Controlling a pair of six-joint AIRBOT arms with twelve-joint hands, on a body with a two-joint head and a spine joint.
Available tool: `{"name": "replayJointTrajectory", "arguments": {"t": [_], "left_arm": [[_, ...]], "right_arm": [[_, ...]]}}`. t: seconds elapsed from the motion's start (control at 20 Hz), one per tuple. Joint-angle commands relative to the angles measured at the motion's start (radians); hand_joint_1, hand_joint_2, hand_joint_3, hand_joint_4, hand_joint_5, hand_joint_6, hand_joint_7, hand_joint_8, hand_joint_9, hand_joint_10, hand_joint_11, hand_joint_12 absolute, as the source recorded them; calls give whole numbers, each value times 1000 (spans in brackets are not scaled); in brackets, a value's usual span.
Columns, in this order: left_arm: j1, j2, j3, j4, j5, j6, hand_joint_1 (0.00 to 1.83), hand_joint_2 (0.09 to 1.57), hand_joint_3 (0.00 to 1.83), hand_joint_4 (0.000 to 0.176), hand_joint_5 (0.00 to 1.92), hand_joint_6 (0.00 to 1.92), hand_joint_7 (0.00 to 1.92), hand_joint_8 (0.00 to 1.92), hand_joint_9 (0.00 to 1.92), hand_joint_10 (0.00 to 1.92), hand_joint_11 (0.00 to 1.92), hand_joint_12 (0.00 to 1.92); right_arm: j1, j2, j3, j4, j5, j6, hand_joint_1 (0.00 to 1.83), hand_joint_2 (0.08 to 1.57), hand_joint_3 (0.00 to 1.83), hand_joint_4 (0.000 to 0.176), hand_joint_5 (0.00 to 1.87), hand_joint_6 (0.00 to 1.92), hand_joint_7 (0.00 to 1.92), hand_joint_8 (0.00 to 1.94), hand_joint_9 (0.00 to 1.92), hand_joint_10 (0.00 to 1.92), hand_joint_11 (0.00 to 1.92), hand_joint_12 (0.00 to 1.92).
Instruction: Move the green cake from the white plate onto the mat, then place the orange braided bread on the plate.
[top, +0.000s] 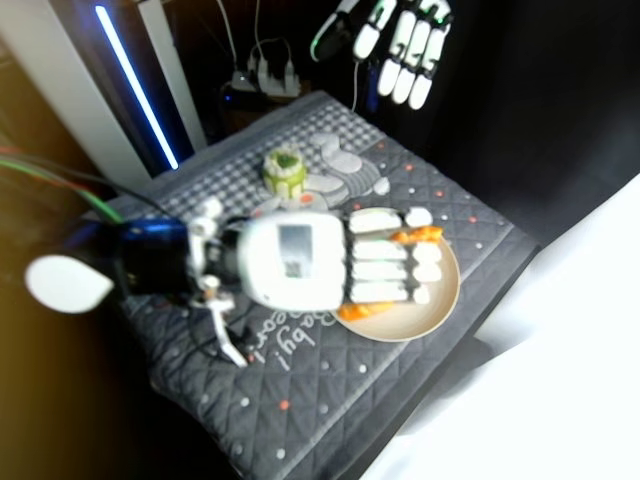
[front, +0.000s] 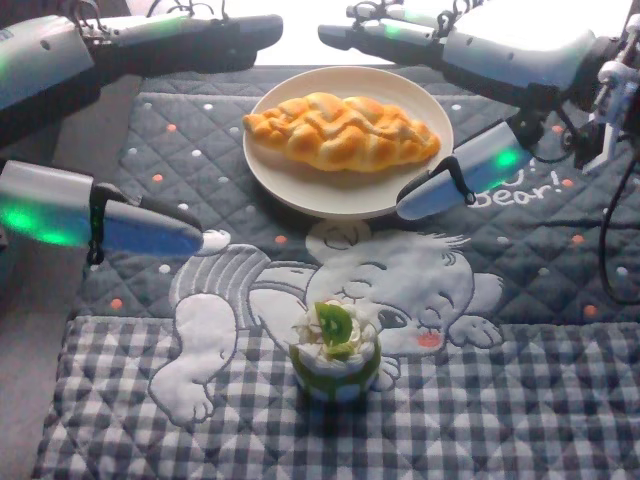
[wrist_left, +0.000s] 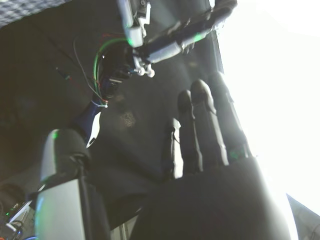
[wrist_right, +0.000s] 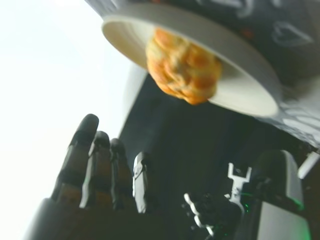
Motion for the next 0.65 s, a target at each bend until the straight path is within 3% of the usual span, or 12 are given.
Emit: {"name": "replayJointTrajectory", "arguments": {"t": [0.0,0.1,0.25,0.35,0.5,0.6], "left_arm": [[-5,11,-2,-59,-111,-4,651,925,3,176,131,3,327,0,378,0,335,132],[1,14,-4,-63,-113,-4,640,909,0,176,90,0,290,0,340,0,303,118],[21,23,-11,-83,-128,1,608,945,14,176,84,2,293,3,315,2,275,110],[46,25,-14,-106,-144,14,626,922,2,176,136,6,336,5,357,6,316,124],[54,32,-38,-128,-121,110,661,965,14,176,150,3,352,5,417,18,361,136],[67,38,-40,-148,-142,118,804,992,8,176,181,2,381,1,458,3,383,117]], "right_arm": [[3,29,-13,42,155,3,712,662,0,176,0,0,0,0,0,0,0,124],[-6,54,-46,39,187,3,729,653,0,176,0,0,0,0,0,0,0,12],[-25,90,-86,44,249,3,763,660,4,176,0,0,0,0,0,0,0,0],[-87,114,-106,105,370,3,767,652,0,176,0,0,0,0,0,0,0,0],[-165,140,-126,175,465,3,731,672,8,176,0,0,0,0,0,0,0,0],[-225,161,-150,236,553,3,738,698,16,151,0,0,0,0,0,0,0,0]]}}
